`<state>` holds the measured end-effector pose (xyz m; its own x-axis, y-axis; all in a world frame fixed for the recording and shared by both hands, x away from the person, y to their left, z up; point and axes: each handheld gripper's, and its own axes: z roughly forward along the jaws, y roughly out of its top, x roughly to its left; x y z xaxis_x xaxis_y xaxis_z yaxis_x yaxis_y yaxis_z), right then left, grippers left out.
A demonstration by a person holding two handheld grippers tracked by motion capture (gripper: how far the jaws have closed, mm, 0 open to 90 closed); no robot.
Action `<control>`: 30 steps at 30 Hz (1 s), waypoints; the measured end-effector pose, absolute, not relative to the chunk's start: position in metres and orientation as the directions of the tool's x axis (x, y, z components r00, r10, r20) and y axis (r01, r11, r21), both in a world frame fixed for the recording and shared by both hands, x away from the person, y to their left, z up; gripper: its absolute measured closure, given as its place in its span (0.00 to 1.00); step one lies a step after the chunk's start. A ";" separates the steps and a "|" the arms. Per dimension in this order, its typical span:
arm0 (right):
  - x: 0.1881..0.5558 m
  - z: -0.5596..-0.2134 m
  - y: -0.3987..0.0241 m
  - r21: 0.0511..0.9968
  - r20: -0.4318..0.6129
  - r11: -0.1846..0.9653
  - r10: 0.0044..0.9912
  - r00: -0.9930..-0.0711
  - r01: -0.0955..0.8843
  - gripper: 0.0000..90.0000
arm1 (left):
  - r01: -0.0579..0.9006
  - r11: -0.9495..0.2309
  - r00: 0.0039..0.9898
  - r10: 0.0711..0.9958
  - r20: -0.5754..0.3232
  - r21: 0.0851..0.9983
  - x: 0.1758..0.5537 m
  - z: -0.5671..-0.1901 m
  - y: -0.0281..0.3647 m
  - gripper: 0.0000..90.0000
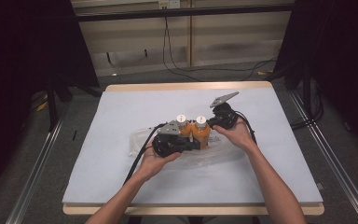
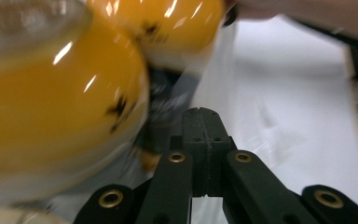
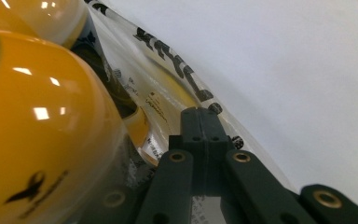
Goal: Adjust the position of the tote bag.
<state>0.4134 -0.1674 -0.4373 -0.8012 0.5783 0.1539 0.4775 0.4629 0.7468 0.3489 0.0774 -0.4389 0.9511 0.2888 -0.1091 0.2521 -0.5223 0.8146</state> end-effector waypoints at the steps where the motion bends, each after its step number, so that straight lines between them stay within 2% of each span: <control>1: 0.414 -0.439 -0.167 0.746 0.160 0.460 0.578 -0.800 0.482 1.00 | 0.254 -0.522 0.951 0.286 -0.113 0.815 0.350 -0.442 0.077 1.00; 11: 0.420 -0.450 -0.164 0.726 0.186 0.458 0.588 -0.787 0.513 1.00 | 0.240 -0.546 0.949 0.305 -0.077 0.803 0.351 -0.457 0.072 1.00; 22: 0.430 -0.468 -0.164 0.685 0.242 0.451 0.600 -0.762 0.572 1.00 | 0.247 -0.562 0.949 0.304 -0.081 0.789 0.348 -0.472 0.072 1.00; 30: 0.434 -0.478 -0.160 0.657 0.238 0.470 0.612 -0.754 0.589 1.00 | 0.229 -0.606 0.949 0.313 -0.036 0.762 0.340 -0.478 0.075 1.00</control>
<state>0.4337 -0.1600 -0.4781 -0.7537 0.6125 0.2381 0.5894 0.4698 0.6572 0.3402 0.0747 -0.4784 0.9491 0.3131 -0.0357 0.2286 -0.6060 0.7619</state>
